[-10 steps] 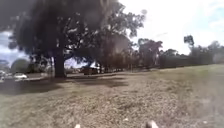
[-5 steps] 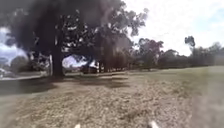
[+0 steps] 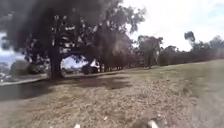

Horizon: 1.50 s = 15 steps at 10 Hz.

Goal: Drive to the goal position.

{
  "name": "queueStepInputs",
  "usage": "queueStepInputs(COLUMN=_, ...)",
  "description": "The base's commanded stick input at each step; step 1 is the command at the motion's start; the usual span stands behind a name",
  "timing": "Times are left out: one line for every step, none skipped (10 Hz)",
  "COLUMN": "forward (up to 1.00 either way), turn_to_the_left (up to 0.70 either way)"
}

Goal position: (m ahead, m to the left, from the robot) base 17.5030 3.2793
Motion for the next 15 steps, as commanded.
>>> queueStepInputs(forward=0.70, turn_to_the_left=0.00)
queueStepInputs(forward=0.70, turn_to_the_left=0.00)
queueStepInputs(forward=0.70, turn_to_the_left=0.00)
queueStepInputs(forward=0.70, turn_to_the_left=0.00)
queueStepInputs(forward=0.70, turn_to_the_left=0.00)
queueStepInputs(forward=0.70, turn_to_the_left=0.00)
queueStepInputs(forward=0.70, turn_to_the_left=0.00)
queueStepInputs(forward=0.70, turn_to_the_left=0.00)
queueStepInputs(forward=0.70, turn_to_the_left=0.00)
queueStepInputs(forward=0.70, turn_to_the_left=-0.35)
queueStepInputs(forward=0.70, turn_to_the_left=-0.35)
queueStepInputs(forward=0.70, turn_to_the_left=-0.35)
queueStepInputs(forward=0.70, turn_to_the_left=-0.35)
queueStepInputs(forward=0.70, turn_to_the_left=-0.35)
queueStepInputs(forward=0.70, turn_to_the_left=-0.34)
